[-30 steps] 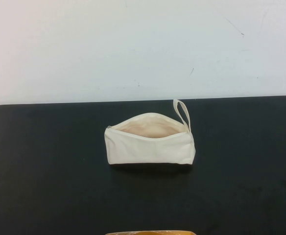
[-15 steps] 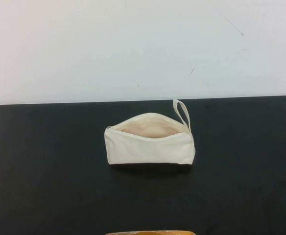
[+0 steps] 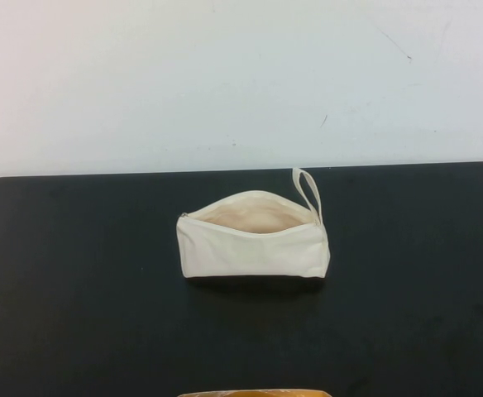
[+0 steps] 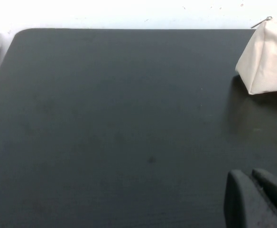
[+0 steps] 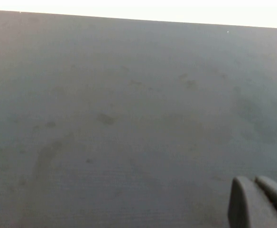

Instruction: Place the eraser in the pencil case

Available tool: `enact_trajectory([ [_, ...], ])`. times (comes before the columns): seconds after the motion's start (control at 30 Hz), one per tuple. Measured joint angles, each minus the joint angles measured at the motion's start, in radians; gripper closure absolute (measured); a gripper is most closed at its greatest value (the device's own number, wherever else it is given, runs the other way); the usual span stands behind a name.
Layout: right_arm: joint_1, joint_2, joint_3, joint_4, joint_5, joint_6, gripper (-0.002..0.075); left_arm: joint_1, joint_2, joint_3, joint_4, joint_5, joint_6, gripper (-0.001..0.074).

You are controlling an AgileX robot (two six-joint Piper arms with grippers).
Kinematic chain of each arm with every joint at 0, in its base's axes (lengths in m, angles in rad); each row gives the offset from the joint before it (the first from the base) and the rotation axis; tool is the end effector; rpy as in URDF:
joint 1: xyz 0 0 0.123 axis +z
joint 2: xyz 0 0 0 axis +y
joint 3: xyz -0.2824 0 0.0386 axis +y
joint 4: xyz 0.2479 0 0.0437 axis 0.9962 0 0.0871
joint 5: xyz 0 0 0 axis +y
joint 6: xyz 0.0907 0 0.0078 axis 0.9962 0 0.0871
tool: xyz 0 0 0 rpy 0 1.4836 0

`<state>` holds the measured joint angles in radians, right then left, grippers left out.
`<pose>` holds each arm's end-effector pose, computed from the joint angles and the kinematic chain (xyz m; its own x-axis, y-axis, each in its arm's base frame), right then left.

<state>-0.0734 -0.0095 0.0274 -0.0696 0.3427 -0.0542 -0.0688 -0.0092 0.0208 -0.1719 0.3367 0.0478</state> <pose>0.0532 -0.0061 0.1735 -0.2781 -0.0993 -0.9554 0.0630 0.9906 -0.1213 0.0530 -0.0088 0.1766 -0.2655 -0.0962 -0.9593 0.0934 0.9878 -0.1249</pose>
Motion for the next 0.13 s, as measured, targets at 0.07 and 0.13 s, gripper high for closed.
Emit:
enact_trajectory([
  [0.07,0.0,0.0,0.0,0.0,0.0,0.0,0.0727,0.0,0.0,0.0,0.0,0.0,0.0,0.0736],
  [0.13,0.0,0.0,0.0,0.0,0.0,0.0,0.0727,0.0,0.0,0.0,0.0,0.0,0.0,0.0736],
])
